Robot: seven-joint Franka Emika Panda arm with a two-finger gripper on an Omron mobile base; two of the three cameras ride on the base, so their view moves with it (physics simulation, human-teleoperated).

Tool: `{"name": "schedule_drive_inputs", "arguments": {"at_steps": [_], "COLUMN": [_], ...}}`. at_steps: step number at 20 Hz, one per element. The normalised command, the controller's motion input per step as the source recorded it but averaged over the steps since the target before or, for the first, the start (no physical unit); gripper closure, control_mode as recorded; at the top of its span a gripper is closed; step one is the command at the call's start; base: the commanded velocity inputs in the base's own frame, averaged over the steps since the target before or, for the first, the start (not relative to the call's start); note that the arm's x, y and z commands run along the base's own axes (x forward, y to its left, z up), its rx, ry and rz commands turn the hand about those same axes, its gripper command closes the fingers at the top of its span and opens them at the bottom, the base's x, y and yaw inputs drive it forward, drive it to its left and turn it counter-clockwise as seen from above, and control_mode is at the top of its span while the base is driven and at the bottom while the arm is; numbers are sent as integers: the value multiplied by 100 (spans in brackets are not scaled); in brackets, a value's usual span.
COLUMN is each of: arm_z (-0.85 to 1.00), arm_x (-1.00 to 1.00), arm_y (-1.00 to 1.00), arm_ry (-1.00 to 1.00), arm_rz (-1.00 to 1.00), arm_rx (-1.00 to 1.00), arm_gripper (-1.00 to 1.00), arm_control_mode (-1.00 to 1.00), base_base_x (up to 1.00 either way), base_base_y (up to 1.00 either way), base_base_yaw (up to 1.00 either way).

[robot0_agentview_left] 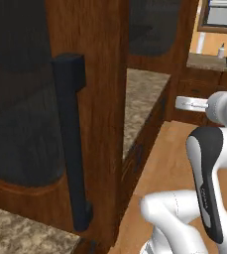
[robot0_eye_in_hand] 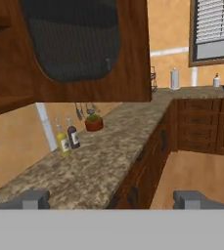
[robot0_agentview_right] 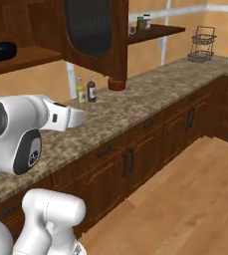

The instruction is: Gather all objects into one cabinet and sort the glasses and bowls to opposite sides.

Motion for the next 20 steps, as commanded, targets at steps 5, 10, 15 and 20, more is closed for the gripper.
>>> {"name": "schedule_drive_inputs", "arguments": {"at_steps": [5,10,15,20], "arm_z": [0,0,0,0], "arm_x": [0,0,0,0], "arm_y": [0,0,0,0], "arm_ry": [0,0,0,0], "arm_rz": [0,0,0,0], "arm_rx": [0,0,0,0], "arm_gripper": [-100,-100,-100,-100], "arm_control_mode": [100,100,100,100], "base_base_x": [0,0,0,16], "base_base_y": [-46,-47,-56,-54], "base_base_yaw": [-68,-67,-65,-55]}}
